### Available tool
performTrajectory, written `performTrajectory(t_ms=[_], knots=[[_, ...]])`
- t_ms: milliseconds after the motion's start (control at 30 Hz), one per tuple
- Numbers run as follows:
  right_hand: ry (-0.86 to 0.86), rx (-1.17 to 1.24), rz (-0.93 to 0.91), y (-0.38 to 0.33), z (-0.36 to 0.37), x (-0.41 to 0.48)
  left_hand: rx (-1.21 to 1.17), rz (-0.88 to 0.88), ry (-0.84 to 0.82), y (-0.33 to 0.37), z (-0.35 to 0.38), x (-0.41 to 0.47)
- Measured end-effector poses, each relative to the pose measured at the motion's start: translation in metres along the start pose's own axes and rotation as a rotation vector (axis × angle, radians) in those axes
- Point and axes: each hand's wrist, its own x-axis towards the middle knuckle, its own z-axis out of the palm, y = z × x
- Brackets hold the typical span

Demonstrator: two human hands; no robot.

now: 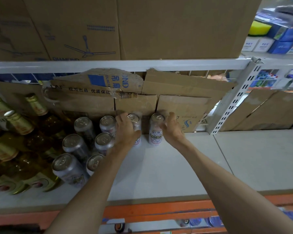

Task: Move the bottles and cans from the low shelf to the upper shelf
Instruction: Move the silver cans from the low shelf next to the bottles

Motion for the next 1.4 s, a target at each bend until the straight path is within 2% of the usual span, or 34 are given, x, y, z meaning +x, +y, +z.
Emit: performTrajectory(t_ms=[167,267,367,600,733,967,1100,1267,1400], knots=[[0.074,-0.165,-0.093,-0.004,-0.028,-0.052,0.150,0.101,0.082,0.031,-0.016,-0.051],[0.063,-0.176,-0.113,-0.001,-0.048,-0.094,0.233,0.173,-0.021,0.041,-0.026,-0.097],[0.037,-0.201,-0.129,0.017,-0.064,-0.148,0.284,0.154,-0.150,0.044,-0.029,-0.160],[-0.050,-0.251,-0.032,0.071,-0.093,-0.318,0.321,0.078,-0.282,0.043,-0.017,-0.322],[-0.034,-0.251,0.023,0.093,-0.107,-0.374,0.333,0.102,-0.298,0.047,-0.018,-0.379],[-0.036,-0.230,0.078,0.098,-0.112,-0.421,0.324,0.131,-0.377,0.044,-0.016,-0.424],[-0.021,-0.293,0.045,0.105,-0.101,-0.433,0.319,0.138,-0.385,0.032,-0.007,-0.434],[-0.072,-0.316,0.036,0.118,-0.095,-0.431,0.310,0.100,-0.468,0.032,0.009,-0.440],[-0.045,-0.291,0.067,0.134,-0.088,-0.412,0.294,0.106,-0.470,0.028,0.029,-0.422]])
